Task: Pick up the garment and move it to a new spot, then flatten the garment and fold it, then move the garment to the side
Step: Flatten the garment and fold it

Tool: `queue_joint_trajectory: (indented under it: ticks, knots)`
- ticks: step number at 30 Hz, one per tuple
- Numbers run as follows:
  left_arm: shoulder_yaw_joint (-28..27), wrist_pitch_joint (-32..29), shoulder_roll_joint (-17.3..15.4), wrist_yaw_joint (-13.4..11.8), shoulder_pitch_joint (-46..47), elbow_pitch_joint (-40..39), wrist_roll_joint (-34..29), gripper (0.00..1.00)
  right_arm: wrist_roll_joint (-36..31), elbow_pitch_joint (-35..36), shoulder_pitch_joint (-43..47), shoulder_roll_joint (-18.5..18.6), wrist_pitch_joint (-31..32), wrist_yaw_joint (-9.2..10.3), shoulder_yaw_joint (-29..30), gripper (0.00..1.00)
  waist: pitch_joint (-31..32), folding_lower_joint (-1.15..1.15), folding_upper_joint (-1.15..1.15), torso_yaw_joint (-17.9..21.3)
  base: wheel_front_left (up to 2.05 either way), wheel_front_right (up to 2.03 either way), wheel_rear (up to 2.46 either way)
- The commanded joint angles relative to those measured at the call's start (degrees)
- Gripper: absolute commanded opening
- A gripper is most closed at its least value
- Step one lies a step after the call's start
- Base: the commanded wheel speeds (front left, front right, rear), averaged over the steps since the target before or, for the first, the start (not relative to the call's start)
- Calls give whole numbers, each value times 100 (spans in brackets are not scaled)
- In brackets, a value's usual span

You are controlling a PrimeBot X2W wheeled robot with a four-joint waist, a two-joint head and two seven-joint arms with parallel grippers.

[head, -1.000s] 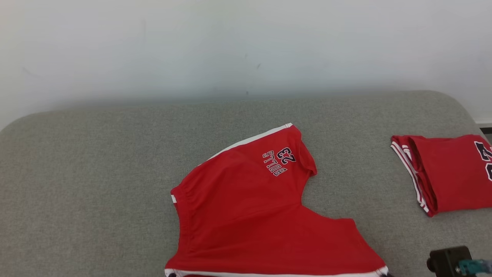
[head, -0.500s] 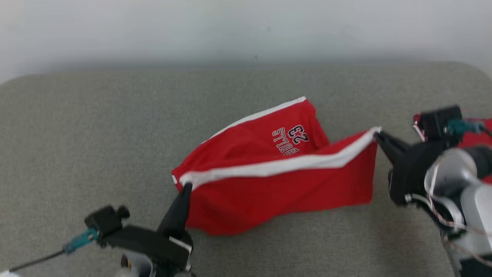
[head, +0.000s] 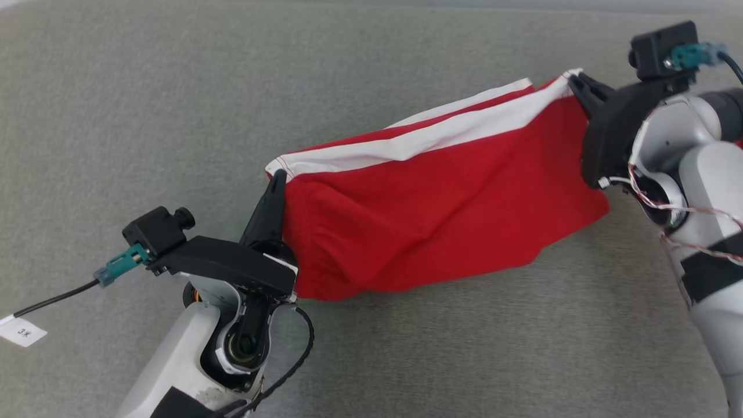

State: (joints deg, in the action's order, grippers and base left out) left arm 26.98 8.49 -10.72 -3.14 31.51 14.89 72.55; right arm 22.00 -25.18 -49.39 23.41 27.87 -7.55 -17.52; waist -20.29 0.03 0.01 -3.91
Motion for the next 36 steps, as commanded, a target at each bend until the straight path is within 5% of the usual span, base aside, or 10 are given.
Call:
queue_joint_trajectory:
  ticks: [1,12,13,14,19,25,30,36]
  knots:
    - [-32,40,27,12,114,97,-43,0,-28,-252,-275,-12,-95,11,-194,0,-264,-3,-1,-268,0,0,0]
    - [-61,163,180,37,315,406,-48,0,-40,-1439,-1109,-102,-615,11,-596,0,-325,-3,-1,-443,0,0,0]
    - [-56,160,192,40,329,441,-52,58,-32,-1554,-1160,-137,-678,11,-591,53,-326,-3,-1,-453,0,0,0]
    - [-70,189,222,32,341,483,-42,100,-1,-1671,-1187,-166,-729,11,-564,100,-313,-3,-1,-467,0,0,0]
    - [48,210,171,126,267,566,-168,100,200,-2109,-1154,-280,-604,11,-612,100,-84,-3,-1,-483,0,0,0]
    - [267,470,-251,104,-174,313,-833,100,462,-2336,-990,-167,157,11,-609,100,327,-3,-1,-404,0,0,0]
    - [493,656,-724,-294,-690,-174,-2083,100,435,-2508,-733,-127,457,11,-262,100,634,-3,-1,-412,0,0,0]
    - [137,671,-757,-602,-1590,-829,-2662,100,217,-2684,-395,-249,107,11,294,100,802,-3,-1,-548,0,0,0]
